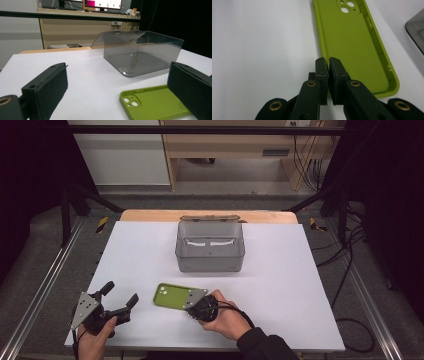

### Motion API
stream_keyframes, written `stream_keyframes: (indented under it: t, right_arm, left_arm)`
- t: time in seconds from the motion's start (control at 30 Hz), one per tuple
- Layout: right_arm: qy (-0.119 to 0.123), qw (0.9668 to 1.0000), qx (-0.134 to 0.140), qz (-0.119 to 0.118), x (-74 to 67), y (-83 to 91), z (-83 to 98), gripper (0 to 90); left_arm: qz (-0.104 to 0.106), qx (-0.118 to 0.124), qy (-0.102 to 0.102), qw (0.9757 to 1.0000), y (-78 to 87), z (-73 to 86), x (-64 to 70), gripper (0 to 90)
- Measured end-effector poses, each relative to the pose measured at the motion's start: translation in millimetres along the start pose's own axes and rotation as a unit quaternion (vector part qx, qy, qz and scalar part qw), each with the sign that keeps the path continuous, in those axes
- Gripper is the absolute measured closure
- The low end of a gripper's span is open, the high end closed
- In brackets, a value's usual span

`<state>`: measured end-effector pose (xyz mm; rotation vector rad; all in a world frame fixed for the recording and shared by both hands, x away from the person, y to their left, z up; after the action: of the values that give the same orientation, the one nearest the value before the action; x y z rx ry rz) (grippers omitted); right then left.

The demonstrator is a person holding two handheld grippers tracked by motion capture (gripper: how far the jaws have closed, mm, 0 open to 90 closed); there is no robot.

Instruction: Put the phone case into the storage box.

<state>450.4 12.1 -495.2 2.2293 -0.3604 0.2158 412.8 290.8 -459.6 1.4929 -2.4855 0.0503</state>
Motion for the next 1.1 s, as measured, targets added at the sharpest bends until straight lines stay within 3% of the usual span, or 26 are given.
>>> stream_keyframes:
  t: [0.13, 0.27, 0.4, 0.47, 0.5, 0.57, 0.73, 0.77, 0.8, 0.9, 1.0, 1.03, 1.07, 1.1]
  right_arm:
    - [0.0, 0.9999, 0.0, -0.013, -1.6, 0.9, -0.6, 88.1]
    - [-0.01, 0.9993, 0.019, -0.031, -7.2, 8.5, -4.1, 88.0]
    - [-0.043, 0.9979, 0.043, -0.025, -7.6, 17.0, -6.7, 88.0]
    - [-0.071, 0.9952, 0.064, -0.021, -6.4, 19.7, -7.9, 88.0]
    - [-0.099, 0.9913, 0.085, -0.018, -6.4, 21.7, -9.6, 88.0]
    - [-0.106, 0.9899, 0.092, -0.015, -6.7, 22.1, -10.3, 88.0]
    - [-0.15, 0.9793, 0.135, 0.012, -11.2, 22.6, -15.1, 88.1]
    - [-0.171, 0.9727, 0.157, 0.013, -14.1, 23.6, -16.5, 88.0]
    - [-0.171, 0.9727, 0.157, 0.013, -14.1, 23.6, -16.5, 88.0]
    - [-0.192, 0.9639, 0.184, 0.017, -18.2, 24.3, -19.0, 88.0]
    - [-0.2, 0.9597, 0.194, 0.032, -21.8, 21.5, -21.1, 88.0]
    - [-0.21, 0.9557, 0.203, 0.036, -22.1, 20.3, -21.6, 88.0]
    - [-0.229, 0.9484, 0.217, 0.034, -22.5, 20.2, -22.4, 88.0]
    - [-0.238, 0.9442, 0.225, 0.034, -22.9, 20.4, -23.3, 88.0]
  left_arm:
    - [-0.006, -0.003, 0.0, 1.0, 0.8, 0.3, -0.5, 3.0]
    - [-0.011, -0.001, 0.009, 0.9999, 2.9, 0.3, -2.4, 2.7]
    - [-0.014, -0.001, 0.014, 0.9998, 4.6, 0.6, -6.3, 2.3]
    - [-0.02, 0.003, 0.023, 0.9995, 6.0, -0.6, -6.4, 2.0]
    - [-0.019, 0.005, 0.027, 0.9994, 7.0, -1.7, -5.8, 2.0]
    - [-0.019, 0.008, 0.029, 0.9994, 7.3, -2.3, -3.3, 2.0]
    - [-0.015, 0.008, 0.038, 0.9991, 5.1, -1.6, 6.8, 1.9]
    - [-0.019, 0.006, 0.04, 0.999, 4.1, -1.1, 9.4, 1.9]
    - [-0.023, 0.005, 0.041, 0.9989, 3.5, -0.8, 10.6, 1.9]
    - [-0.022, 0.002, 0.051, 0.9985, 1.0, 1.1, 17.6, 2.0]
    - [-0.01, 0.003, 0.063, 0.998, 0.1, 1.9, 24.5, 2.0]
    - [-0.009, 0.004, 0.065, 0.9978, -0.4, 2.3, 26.9, 2.0]
    - [-0.008, 0.004, 0.066, 0.9978, -0.7, 2.5, 28.0, 2.0]
    - [-0.007, 0.004, 0.07, 0.9975, -1.1, 2.6, 29.5, 2.0]
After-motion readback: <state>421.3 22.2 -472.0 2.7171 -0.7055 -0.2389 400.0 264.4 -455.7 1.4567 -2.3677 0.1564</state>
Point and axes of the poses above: each handheld gripper's, and its own axes: y roughly backward along the jaws, z roughly out of its underside, x roughly to its right, the point moved 3 cm from there along -y, roughly forward along the jaws, and after that the axes turned 9 degrees about y, right-handed, at the moved point
